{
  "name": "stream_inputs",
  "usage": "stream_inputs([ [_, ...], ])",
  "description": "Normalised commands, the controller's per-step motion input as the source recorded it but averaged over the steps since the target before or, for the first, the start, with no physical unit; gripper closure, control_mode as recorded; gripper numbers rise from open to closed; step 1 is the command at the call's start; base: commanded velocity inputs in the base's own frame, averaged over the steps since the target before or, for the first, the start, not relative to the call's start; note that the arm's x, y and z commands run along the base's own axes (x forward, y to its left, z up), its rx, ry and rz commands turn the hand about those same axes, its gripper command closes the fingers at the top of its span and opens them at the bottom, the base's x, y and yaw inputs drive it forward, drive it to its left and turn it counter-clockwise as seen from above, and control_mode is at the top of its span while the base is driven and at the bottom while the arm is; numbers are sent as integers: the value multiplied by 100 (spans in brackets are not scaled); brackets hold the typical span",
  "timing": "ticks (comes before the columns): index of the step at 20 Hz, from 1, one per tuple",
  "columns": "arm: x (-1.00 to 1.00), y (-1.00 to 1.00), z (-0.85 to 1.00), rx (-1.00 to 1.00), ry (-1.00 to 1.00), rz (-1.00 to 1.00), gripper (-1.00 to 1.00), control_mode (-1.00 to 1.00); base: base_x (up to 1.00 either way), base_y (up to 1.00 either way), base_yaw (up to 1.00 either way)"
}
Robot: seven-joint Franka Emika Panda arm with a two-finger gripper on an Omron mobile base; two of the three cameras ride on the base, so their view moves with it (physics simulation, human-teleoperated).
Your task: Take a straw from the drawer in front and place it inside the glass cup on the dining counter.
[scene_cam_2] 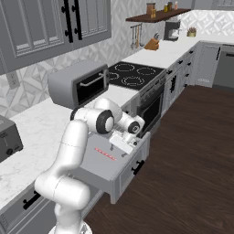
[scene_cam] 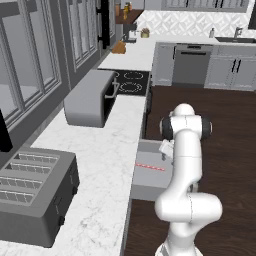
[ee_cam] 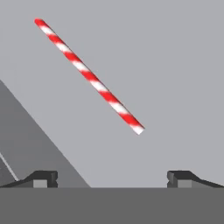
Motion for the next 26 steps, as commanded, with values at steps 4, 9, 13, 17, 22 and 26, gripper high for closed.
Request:
stream_inputs([
  [4, -15, -87, 0, 1, -8, 14, -100, -100, 0, 0, 0],
  [9, -26, -84, -2, 1, -13, 16, -100, -100, 0, 0, 0],
  [13, -41, -81, -5, 4, -18, 17, -100, -100, 0, 0, 0],
  [17, -53, -72, -5, 6, -23, 11, -100, -100, 0, 0, 0],
  [22, -34, -35, -1, 6, -23, 1, -100, -100, 0, 0, 0],
  [26, 14, 48, 0, 0, -15, -4, -100, -100, 0, 0, 0],
])
